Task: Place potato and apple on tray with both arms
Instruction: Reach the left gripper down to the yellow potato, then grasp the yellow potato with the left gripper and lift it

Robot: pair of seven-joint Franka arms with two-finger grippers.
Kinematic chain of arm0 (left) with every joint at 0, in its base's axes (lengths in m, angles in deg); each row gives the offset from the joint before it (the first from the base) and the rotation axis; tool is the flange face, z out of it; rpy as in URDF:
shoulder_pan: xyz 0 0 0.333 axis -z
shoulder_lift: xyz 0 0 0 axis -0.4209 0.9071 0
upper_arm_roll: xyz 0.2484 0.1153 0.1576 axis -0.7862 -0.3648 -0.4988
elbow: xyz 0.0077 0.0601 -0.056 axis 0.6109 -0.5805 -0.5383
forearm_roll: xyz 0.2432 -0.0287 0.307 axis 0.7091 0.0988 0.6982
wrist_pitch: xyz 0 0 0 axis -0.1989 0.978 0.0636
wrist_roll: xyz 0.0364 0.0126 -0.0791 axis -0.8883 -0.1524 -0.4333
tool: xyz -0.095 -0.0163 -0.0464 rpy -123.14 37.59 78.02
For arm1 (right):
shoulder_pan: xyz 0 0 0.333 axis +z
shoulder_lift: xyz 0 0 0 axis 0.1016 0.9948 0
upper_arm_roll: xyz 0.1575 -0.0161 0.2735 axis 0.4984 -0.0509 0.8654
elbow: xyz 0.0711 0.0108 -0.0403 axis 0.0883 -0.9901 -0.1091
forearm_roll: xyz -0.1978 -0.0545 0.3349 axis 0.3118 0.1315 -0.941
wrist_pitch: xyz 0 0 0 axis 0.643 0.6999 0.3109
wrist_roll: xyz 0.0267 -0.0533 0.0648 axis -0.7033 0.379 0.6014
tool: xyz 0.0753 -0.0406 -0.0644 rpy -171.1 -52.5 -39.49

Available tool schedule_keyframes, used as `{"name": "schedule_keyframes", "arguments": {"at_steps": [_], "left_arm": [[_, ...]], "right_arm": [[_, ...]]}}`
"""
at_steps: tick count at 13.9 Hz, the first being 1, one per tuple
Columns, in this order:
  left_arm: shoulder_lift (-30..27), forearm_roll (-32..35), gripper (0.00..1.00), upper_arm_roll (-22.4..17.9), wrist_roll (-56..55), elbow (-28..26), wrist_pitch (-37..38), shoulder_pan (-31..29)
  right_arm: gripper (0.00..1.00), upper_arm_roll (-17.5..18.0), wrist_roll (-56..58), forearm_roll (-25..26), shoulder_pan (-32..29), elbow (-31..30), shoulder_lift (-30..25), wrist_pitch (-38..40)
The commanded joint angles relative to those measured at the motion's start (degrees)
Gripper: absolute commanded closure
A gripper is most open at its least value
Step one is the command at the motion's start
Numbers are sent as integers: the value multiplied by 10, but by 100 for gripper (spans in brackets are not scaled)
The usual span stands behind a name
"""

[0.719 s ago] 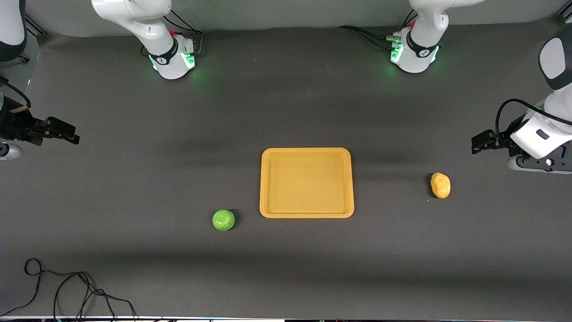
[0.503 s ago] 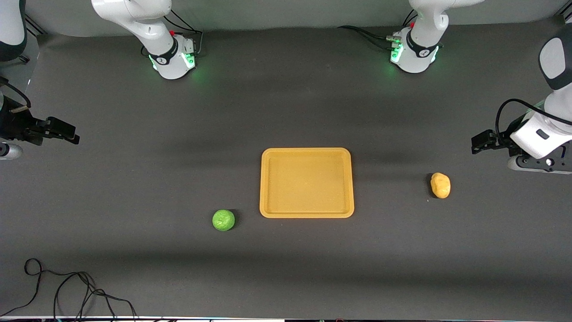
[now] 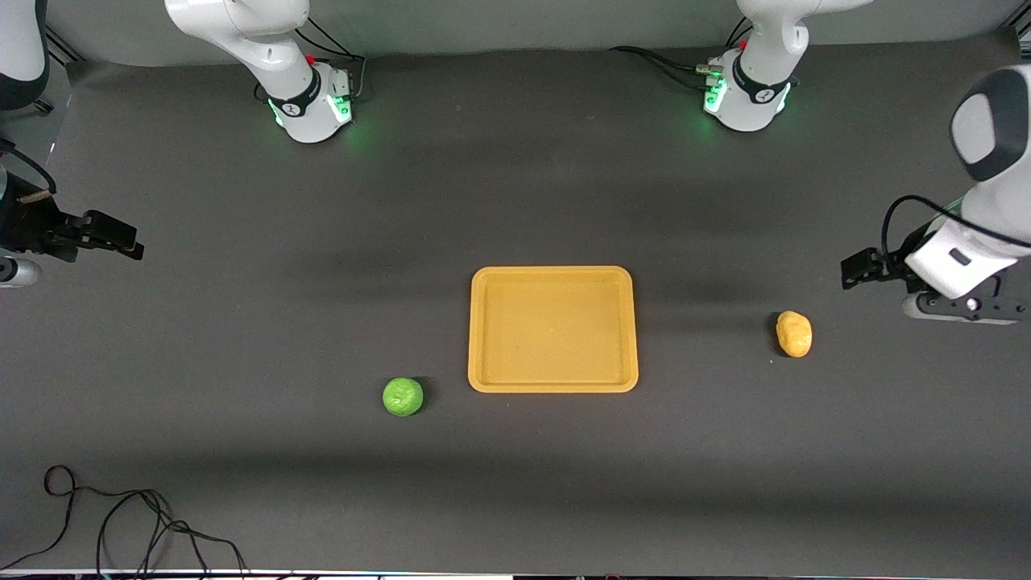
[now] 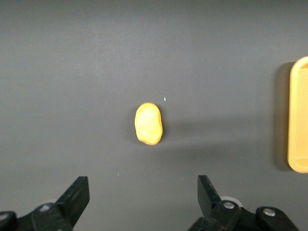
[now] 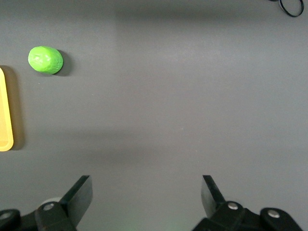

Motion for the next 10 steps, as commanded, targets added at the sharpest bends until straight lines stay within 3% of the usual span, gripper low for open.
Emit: {"name": "schedule_keyframes", "arguments": {"at_steps": [1,8,10], "left_arm": [[54,2,0,-2,8,-23,-60,0],[192,28,2,-6,-2,-41,-197,-2],[209,28,18,-6,6,-54,-199,-9]], "right_arm": [[0,-1,10,-12,0,6,-2,8],[0,0,9,-13,1,5,-2,6],[0,-1,10,-13,0,5,-1,6]]}}
